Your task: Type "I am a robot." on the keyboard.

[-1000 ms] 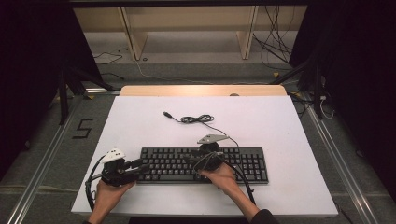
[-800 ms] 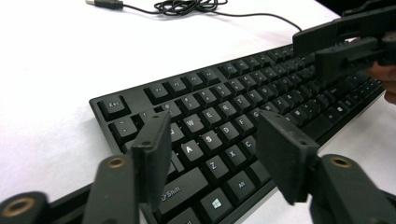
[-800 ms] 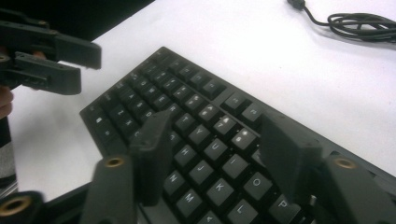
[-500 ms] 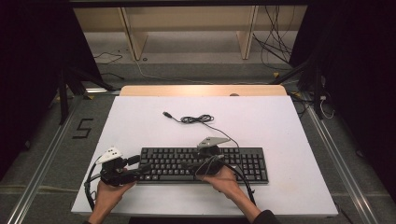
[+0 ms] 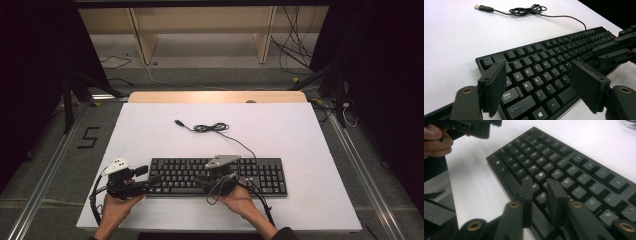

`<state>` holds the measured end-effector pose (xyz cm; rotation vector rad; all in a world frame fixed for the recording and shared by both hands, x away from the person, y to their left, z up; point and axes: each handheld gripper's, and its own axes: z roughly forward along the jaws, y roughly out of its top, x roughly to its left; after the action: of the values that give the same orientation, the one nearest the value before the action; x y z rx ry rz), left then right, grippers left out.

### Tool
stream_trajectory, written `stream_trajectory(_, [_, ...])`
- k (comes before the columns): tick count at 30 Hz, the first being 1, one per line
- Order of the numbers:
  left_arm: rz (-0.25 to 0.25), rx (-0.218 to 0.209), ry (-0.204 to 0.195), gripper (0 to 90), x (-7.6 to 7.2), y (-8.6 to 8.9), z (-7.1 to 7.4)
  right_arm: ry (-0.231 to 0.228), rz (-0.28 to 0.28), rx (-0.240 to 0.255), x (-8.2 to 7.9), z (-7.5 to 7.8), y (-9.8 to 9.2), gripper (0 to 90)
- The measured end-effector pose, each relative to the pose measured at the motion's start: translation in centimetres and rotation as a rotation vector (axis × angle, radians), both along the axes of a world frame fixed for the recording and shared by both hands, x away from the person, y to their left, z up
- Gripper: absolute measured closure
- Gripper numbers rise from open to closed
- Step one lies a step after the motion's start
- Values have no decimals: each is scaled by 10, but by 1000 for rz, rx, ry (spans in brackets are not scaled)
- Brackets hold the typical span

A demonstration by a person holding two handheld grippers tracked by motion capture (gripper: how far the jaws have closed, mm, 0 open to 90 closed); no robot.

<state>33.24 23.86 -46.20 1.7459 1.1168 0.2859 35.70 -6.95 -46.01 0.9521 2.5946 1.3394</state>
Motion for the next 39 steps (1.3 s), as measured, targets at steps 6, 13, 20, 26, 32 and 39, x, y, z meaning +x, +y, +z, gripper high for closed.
stream_trajectory(6, [-3,-9,-9,265,0,0,1,2,26,-21,-4,-5,4,864])
stream_trajectory(13, [-7,-23,-20,248,-1,0,2,8,44,-60,-6,-12,9,900])
stream_trajectory(20, [-4,-23,-23,244,-1,1,2,17,45,-89,-6,-16,11,900])
stream_trajectory(26, [-4,-24,-23,243,-1,1,2,18,43,-98,-6,-18,12,900])
stream_trajectory(32, [-2,-24,-24,243,-1,1,2,20,48,-92,-7,-23,13,900])
stream_trajectory(39, [2,-20,-23,245,-1,0,1,30,37,-89,-8,-22,13,900])
